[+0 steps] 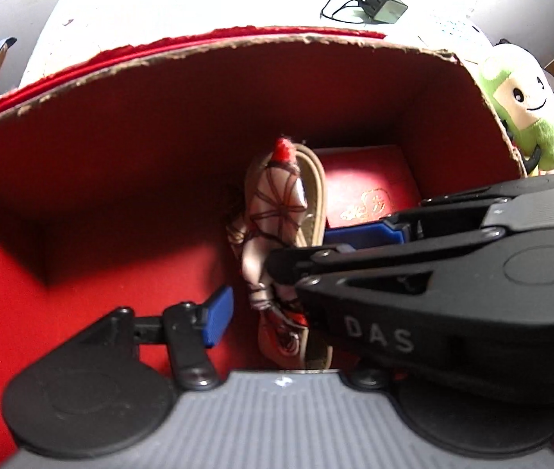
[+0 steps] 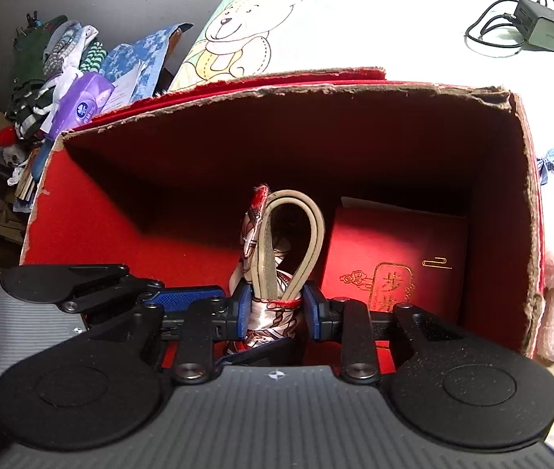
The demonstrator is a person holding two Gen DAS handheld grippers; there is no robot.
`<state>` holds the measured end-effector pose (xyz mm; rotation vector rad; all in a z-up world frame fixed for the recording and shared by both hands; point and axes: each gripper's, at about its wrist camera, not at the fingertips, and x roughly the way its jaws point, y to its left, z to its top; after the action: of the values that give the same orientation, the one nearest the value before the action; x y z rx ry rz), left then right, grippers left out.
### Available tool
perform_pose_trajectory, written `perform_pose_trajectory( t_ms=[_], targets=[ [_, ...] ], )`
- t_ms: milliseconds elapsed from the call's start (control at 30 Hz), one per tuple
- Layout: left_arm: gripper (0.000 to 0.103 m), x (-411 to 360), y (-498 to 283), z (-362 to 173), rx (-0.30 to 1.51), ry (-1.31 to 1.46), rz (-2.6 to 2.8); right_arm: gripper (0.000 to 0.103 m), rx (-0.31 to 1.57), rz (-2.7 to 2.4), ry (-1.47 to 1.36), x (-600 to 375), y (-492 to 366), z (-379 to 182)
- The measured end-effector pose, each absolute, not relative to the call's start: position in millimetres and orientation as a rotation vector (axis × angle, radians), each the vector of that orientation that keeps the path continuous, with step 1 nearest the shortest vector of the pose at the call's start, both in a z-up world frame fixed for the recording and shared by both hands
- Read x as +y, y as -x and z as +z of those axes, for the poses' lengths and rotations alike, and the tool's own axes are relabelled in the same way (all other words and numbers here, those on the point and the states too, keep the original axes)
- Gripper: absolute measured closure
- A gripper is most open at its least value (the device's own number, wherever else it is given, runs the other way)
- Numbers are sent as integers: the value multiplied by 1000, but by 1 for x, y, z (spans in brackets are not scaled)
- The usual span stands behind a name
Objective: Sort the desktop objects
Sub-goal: 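Lower the doll beside the gift box and open the right gripper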
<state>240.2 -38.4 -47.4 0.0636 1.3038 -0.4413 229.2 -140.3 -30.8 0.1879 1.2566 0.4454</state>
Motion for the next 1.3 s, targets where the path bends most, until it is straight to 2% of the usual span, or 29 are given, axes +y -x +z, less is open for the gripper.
perform_pose_trajectory(
  t_ms=[433, 1300],
  targets=[
    [40, -36, -237, -45, 1309, -84, -463, 70, 1334, 465, -227, -137, -232, -40],
    [36, -41, -228, -40, 1279, -72, -441, 70, 1201, 513, -264, -137, -222, -30]
  ],
)
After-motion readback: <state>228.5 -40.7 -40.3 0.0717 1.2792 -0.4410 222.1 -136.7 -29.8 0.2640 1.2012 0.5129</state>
